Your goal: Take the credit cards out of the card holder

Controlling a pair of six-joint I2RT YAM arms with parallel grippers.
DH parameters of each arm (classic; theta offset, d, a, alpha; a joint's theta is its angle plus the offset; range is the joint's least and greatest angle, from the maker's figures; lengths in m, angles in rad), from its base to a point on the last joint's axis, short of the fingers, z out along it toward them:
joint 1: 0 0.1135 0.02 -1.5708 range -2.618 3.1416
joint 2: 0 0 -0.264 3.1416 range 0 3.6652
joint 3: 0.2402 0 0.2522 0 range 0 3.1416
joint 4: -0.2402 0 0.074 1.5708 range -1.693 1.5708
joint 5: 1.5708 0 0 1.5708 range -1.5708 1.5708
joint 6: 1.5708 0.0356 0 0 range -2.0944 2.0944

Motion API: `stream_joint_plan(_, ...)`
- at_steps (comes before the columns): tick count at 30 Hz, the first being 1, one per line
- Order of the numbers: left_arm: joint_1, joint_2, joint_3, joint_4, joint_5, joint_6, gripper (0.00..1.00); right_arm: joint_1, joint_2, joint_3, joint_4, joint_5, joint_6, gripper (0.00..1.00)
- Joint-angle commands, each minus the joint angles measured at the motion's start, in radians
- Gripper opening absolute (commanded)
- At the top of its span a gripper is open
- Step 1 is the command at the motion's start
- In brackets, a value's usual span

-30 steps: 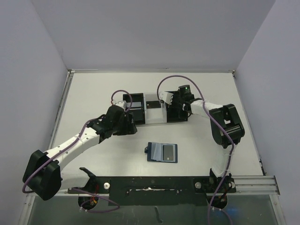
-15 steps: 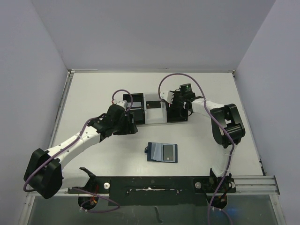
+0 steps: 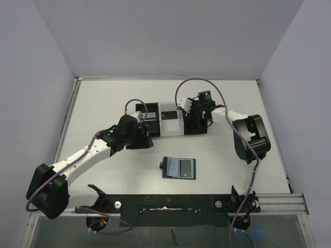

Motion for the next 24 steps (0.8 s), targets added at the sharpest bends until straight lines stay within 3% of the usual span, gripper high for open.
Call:
stream_joint_plan(1, 0.006, -0.027, 0.036, 0.064, 0.070, 0.009, 0.68, -0.005, -0.128, 0.035, 0.096, -0.002, 0.136, 0.50)
stream_joint_plan(7, 0.006, -0.021, 0.038, 0.137, 0.175, -0.042, 0.69, -0.002, -0.380, -0.142, 0.284, 0.042, 0.439, 0.54)
stream_joint_plan(11, 0.005, -0.039, 0.029, 0.187, 0.186, -0.090, 0.72, -0.007, -0.609, -0.297, 0.351, 0.175, 0.720, 0.59)
stream_joint_plan(19, 0.005, -0.140, -0.029, 0.303, 0.111, -0.137, 0.74, -0.011, -1.003, -0.459, 0.113, 0.471, 1.227, 0.69)
stream_joint_plan(22, 0.007, -0.159, -0.059, 0.336, 0.027, -0.212, 0.74, -0.010, -1.117, -0.506, -0.023, 0.489, 1.362, 0.97)
stream_joint_plan(24, 0.012, -0.170, -0.088, 0.379, 0.018, -0.241, 0.74, -0.010, -1.197, -0.564, -0.067, 0.445, 1.422, 0.98)
